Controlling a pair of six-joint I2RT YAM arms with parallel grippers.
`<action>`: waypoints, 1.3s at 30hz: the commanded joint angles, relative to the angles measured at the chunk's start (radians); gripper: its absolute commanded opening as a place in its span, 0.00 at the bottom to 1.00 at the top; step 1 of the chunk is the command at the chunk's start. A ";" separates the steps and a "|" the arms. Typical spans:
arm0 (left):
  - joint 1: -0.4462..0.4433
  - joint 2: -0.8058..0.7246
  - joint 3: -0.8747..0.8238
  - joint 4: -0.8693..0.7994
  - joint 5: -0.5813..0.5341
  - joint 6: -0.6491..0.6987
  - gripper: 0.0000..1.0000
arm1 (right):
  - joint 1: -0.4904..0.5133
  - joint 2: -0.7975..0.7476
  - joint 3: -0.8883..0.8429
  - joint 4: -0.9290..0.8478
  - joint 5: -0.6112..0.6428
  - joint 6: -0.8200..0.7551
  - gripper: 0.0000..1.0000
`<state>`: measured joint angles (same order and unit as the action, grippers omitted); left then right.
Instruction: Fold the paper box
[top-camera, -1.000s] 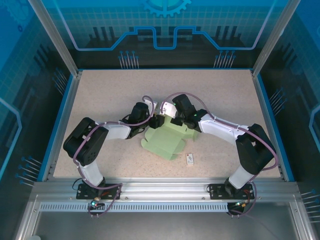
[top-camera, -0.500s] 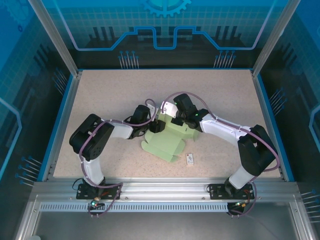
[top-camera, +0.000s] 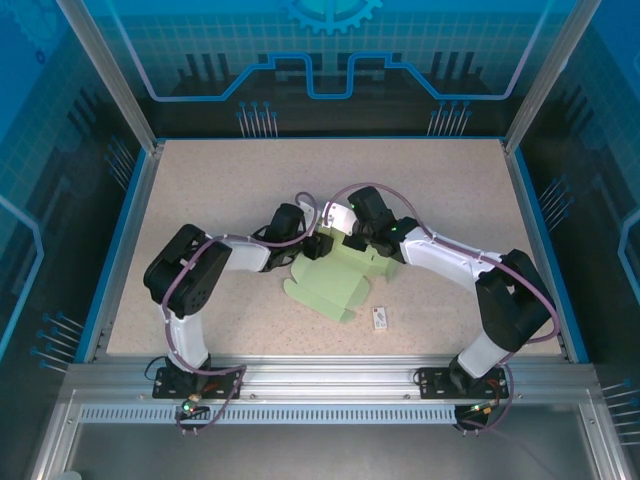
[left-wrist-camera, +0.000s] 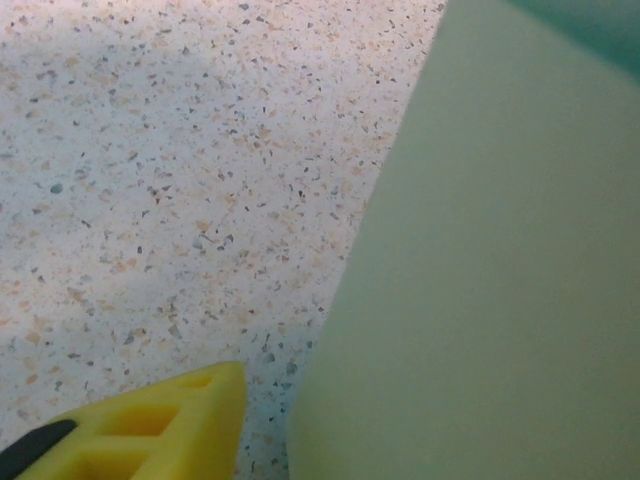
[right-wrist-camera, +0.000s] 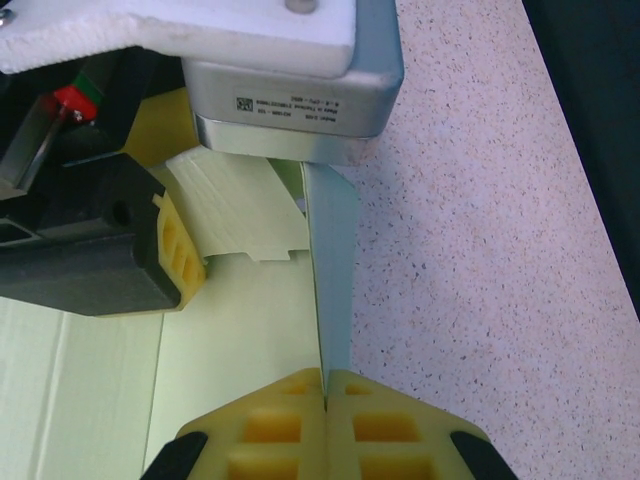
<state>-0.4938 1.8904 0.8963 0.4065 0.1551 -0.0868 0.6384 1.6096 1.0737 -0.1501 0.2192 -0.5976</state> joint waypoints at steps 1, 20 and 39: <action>0.006 0.017 0.024 -0.022 -0.035 0.030 0.42 | -0.010 -0.027 0.022 -0.020 -0.040 0.016 0.00; 0.006 -0.048 -0.035 0.114 -0.230 -0.055 0.18 | -0.002 0.005 0.017 -0.045 -0.045 0.032 0.00; 0.006 -0.037 -0.007 0.021 -0.456 -0.222 0.05 | 0.001 0.015 0.001 -0.036 -0.051 0.047 0.00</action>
<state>-0.5381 1.8599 0.8707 0.4458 -0.1364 -0.1875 0.6403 1.6272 1.0756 -0.0788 0.1883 -0.5819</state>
